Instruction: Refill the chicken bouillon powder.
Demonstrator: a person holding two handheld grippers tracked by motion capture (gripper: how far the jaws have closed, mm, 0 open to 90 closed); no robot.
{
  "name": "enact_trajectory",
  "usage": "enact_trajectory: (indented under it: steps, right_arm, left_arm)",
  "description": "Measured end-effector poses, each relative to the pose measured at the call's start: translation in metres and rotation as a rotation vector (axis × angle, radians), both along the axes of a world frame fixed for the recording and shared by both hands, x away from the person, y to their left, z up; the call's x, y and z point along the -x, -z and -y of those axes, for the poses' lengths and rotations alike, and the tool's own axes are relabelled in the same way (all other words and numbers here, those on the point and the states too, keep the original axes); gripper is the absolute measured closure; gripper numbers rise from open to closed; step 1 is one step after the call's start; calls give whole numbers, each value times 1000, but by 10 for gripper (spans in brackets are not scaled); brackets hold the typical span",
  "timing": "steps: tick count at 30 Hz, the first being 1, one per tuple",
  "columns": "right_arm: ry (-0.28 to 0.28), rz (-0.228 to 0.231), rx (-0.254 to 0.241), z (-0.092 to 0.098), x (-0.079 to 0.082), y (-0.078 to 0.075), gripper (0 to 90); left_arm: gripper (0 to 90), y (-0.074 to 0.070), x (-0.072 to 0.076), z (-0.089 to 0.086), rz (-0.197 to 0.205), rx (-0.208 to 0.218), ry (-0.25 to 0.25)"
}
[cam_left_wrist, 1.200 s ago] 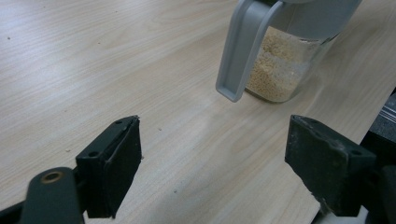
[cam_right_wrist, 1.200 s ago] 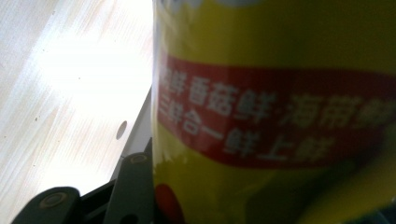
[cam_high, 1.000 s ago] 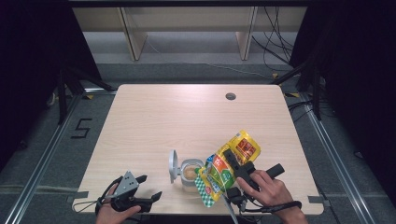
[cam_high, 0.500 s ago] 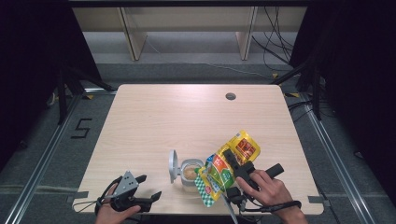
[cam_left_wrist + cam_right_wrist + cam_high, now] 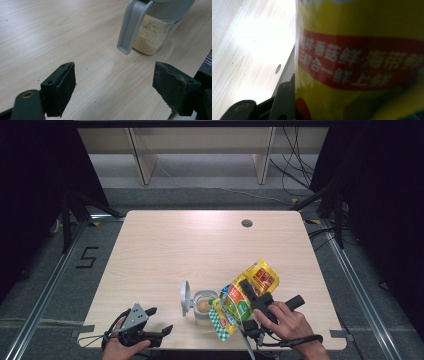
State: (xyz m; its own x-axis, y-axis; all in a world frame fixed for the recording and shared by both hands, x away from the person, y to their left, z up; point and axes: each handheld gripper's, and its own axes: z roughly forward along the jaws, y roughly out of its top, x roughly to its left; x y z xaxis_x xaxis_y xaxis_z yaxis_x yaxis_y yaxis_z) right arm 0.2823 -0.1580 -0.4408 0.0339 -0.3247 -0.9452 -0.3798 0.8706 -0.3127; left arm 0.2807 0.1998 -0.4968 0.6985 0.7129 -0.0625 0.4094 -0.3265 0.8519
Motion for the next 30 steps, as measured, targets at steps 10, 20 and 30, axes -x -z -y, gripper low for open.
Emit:
enact_trajectory:
  steps: [10, 20, 30]
  right_arm:
    - [-2, -6, -17, 1, 0, 1, 592]
    - [-26, -7, -9, 1, -2, -2, 593]
    - [-33, -49, -36, 7, -6, 2, 595]
  left_arm:
    - [181, 0, 0, 0, -2, -2, -4]
    - [181, 0, 0, -1, 0, -6, 3]
    - [181, 0, -1, -3, -1, -4, -7]
